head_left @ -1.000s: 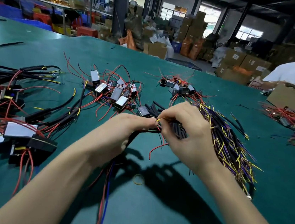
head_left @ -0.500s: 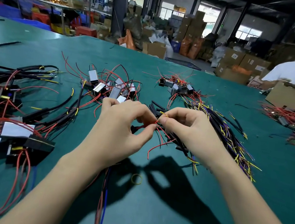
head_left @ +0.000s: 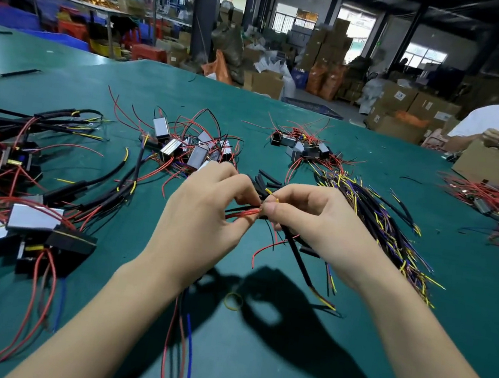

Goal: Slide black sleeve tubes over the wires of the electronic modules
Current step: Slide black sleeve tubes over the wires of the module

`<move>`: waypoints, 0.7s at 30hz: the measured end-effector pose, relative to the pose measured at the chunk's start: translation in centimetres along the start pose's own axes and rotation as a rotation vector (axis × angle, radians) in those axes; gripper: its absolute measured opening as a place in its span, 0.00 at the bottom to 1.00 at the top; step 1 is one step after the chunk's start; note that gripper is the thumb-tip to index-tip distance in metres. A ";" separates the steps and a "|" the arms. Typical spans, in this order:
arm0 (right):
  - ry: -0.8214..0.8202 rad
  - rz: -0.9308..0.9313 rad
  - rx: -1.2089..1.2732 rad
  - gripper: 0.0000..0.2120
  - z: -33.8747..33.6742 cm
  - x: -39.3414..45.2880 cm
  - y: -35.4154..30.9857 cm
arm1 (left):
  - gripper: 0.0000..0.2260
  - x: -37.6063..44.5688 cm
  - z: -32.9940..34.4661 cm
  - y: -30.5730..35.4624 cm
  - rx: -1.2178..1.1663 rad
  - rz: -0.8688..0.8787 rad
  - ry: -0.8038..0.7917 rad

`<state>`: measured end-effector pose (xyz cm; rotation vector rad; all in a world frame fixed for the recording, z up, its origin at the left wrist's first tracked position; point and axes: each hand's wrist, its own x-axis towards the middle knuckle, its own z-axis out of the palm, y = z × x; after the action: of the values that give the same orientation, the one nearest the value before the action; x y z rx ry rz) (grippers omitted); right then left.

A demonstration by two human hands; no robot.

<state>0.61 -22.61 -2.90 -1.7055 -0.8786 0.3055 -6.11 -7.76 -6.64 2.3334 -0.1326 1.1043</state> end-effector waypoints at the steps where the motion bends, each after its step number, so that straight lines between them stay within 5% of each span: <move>1: 0.007 0.006 0.002 0.09 0.0 0.0 0.0 | 0.03 -0.1 0.1 0.0 -0.013 -0.001 0.020; 15: 0.059 0.087 -0.014 0.08 -0.4 0.2 0.8 | 0.02 -0.1 -0.1 -0.3 -0.044 0.234 -0.003; 21: 0.102 -0.083 -0.146 0.05 0.1 0.3 0.9 | 0.04 0.0 0.1 0.8 -0.198 -0.090 0.071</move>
<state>1.14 -22.45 -3.68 -1.7965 -0.9117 0.1003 -6.28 -8.48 -6.33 2.1022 -0.1042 1.0772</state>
